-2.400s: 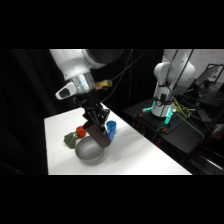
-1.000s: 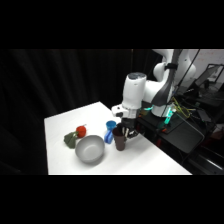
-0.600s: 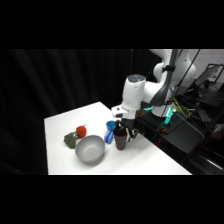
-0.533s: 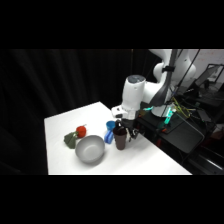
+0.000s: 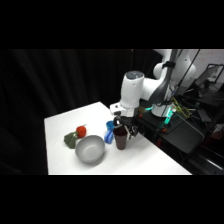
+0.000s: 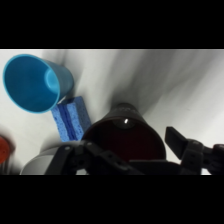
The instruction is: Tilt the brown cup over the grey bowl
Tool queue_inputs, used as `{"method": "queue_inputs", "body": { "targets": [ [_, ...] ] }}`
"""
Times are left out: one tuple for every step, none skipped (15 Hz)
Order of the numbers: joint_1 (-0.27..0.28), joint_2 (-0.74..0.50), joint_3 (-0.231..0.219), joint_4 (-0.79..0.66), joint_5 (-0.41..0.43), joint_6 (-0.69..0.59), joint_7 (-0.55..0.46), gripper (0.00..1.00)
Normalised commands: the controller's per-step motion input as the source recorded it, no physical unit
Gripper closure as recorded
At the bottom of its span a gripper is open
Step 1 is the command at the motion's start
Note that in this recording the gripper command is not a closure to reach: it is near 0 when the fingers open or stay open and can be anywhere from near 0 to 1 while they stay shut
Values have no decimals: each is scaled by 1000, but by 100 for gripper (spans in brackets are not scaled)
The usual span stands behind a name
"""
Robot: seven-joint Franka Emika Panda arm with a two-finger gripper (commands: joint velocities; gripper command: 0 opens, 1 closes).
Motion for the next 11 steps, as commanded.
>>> {"method": "queue_inputs", "body": {
  "targets": [
    [-70, -723, 190, -99, 327, -542, -420, 0],
    [-61, -789, 185, -88, 362, -573, -465, 0],
    [-36, -864, 152, -48, 320, -663, -419, 0],
    [-16, -833, 118, 11, 315, -705, -423, 0],
    [1, -799, 75, 59, 320, -693, -424, 0],
    [5, -763, 31, 110, 265, -676, -353, 0],
    [-1, -684, 6, 160, 177, -649, -260, 0],
    [-15, -580, 12, 202, 69, -621, -136, 0],
    [-38, -469, 27, 207, -22, -547, -35, 0],
    [-71, -366, 47, 217, -54, -455, 155, 0],
    [-80, -273, 44, 178, -72, -353, 147, 0]
  ]
}}
